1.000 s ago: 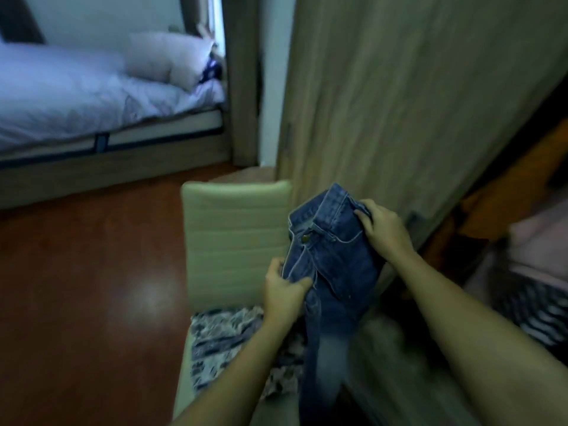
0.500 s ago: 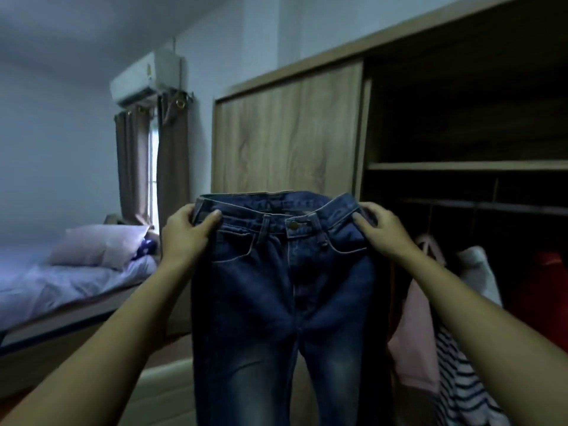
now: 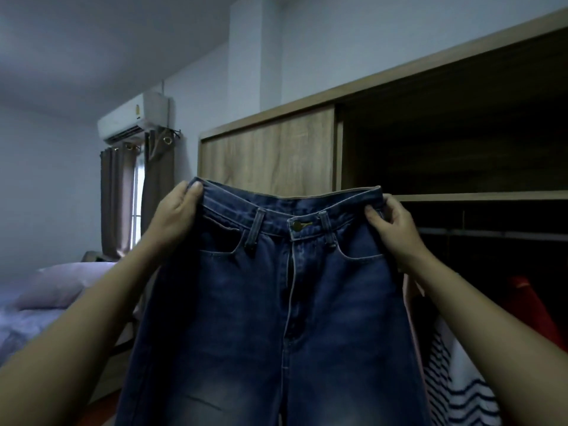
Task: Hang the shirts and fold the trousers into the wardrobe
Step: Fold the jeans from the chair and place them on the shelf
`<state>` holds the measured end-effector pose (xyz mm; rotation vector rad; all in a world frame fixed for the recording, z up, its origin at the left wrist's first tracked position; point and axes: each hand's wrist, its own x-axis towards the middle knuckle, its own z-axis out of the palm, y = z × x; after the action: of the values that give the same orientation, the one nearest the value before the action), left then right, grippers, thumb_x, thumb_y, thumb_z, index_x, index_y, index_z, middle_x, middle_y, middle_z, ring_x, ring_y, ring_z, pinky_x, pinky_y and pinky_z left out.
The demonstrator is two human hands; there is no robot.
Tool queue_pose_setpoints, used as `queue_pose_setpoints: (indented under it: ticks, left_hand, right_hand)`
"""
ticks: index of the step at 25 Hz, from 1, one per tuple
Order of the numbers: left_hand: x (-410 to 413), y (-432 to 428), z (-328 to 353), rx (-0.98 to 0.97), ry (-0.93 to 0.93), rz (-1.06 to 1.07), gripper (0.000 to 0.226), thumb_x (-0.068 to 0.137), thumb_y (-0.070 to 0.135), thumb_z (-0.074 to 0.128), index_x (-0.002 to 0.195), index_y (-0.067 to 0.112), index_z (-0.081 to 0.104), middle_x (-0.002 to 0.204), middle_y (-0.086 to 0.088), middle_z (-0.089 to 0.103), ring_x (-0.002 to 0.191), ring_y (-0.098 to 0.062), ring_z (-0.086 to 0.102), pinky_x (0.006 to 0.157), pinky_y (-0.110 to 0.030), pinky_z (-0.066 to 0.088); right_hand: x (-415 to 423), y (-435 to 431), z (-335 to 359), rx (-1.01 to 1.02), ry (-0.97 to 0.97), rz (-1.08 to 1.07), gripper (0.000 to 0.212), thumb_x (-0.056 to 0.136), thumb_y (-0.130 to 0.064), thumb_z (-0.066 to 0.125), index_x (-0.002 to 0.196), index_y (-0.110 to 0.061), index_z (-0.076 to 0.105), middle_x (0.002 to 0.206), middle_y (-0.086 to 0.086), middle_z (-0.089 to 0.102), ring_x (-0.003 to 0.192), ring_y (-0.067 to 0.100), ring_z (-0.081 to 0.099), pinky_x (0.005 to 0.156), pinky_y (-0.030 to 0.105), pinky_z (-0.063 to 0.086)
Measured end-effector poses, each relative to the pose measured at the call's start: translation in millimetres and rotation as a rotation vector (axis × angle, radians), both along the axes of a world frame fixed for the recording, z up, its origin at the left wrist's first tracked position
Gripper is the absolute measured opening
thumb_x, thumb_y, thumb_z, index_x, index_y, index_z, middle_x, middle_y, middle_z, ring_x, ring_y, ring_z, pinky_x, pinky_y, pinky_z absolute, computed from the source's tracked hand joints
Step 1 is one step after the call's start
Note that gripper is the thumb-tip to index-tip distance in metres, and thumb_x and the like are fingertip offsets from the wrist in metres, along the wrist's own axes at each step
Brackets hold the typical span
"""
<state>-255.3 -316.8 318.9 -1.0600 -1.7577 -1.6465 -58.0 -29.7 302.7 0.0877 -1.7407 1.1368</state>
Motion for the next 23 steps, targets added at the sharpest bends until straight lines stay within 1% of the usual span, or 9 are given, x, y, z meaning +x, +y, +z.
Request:
queue_pose_setpoints:
  ticks: [3,6,8,13,15,17,19,21,23]
  left_hand:
    - [5,5,11,0.092,-0.395,-0.218,0.025,0.097,0.024,0.045,0.078,0.012,0.057,0.062,-0.005,0.061,0.058,-0.016,0.058,0.054,-0.027,0.049]
    - [20,27,12,0.077,-0.831,-0.467,0.026,0.095,0.022,0.047,0.079,0.005,0.06,0.049,-0.008,0.065,0.039,-0.018,0.062,0.037,-0.027,0.052]
    - [32,47,22,0.122,-0.772,-0.538,0.024,0.094,0.023,0.051,0.085,0.004,0.063,0.058,-0.01,0.066,0.046,-0.02,0.063,0.044,-0.029,0.054]
    - [87,75,34,0.15,-0.442,-0.557,0.03,0.099,0.023,0.045,0.094,0.0,0.064,0.073,-0.012,0.068,0.055,-0.016,0.065,0.054,-0.024,0.054]
    - [97,78,33,0.12,-0.385,-0.585,0.031,0.099,0.022,0.043,0.103,-0.002,0.063,0.08,-0.013,0.067,0.062,-0.017,0.064,0.055,-0.023,0.054]
    - [101,74,33,0.116,-0.353,-0.626,0.032,0.099,0.023,0.044,0.1,-0.003,0.063,0.078,-0.012,0.068,0.066,-0.019,0.065,0.06,-0.027,0.054]
    - [100,67,30,0.122,-0.309,-0.723,0.031,0.096,0.026,0.048,0.093,0.0,0.064,0.075,-0.009,0.07,0.071,-0.02,0.067,0.064,-0.029,0.055]
    - [94,63,28,0.06,-0.224,-0.8,0.028,0.091,0.026,0.054,0.097,0.001,0.063,0.084,-0.01,0.069,0.08,-0.022,0.068,0.072,-0.034,0.057]
    - [93,61,26,0.09,-0.167,-0.784,0.016,0.091,0.015,0.053,0.092,0.001,0.061,0.083,-0.012,0.063,0.076,-0.023,0.062,0.067,-0.031,0.055]
  right_hand:
    - [6,-4,5,-0.134,-0.089,-0.023,0.006,0.09,-0.021,0.06,0.092,-0.019,0.064,0.098,0.005,0.069,0.086,0.017,0.065,0.062,0.02,0.055]
    - [-10,-22,8,-0.436,-0.12,-0.048,0.021,0.087,-0.024,0.064,0.1,-0.009,0.066,0.1,0.013,0.068,0.085,0.022,0.066,0.065,0.028,0.055]
    - [-19,-41,21,-0.521,-0.105,0.038,0.031,0.086,-0.024,0.066,0.108,-0.003,0.064,0.096,0.014,0.067,0.081,0.023,0.067,0.065,0.03,0.056]
    - [-26,-82,41,-0.41,-0.102,0.279,0.04,0.085,-0.027,0.066,0.116,-0.003,0.06,0.096,0.015,0.071,0.078,0.023,0.073,0.064,0.032,0.058]
    - [-29,-93,37,-0.256,-0.11,0.295,0.042,0.086,-0.038,0.06,0.115,-0.008,0.061,0.103,0.012,0.07,0.09,0.023,0.071,0.076,0.036,0.058]
    - [-29,-100,29,-0.056,-0.152,0.354,0.048,0.087,-0.056,0.039,0.112,-0.022,0.061,0.118,0.007,0.065,0.112,0.021,0.062,0.096,0.035,0.049]
    - [-26,-102,24,0.094,-0.217,0.35,0.047,0.093,-0.057,0.026,0.121,-0.029,0.052,0.133,0.006,0.051,0.125,0.02,0.049,0.102,0.031,0.041]
    - [-24,-97,25,0.214,-0.266,0.274,0.048,0.092,-0.047,0.038,0.13,-0.02,0.044,0.133,0.006,0.042,0.123,0.02,0.044,0.094,0.018,0.043]
    - [-23,-89,25,0.414,-0.313,0.139,0.055,0.085,-0.037,0.038,0.138,-0.023,0.037,0.125,-0.002,0.033,0.119,0.011,0.036,0.091,0.004,0.035]
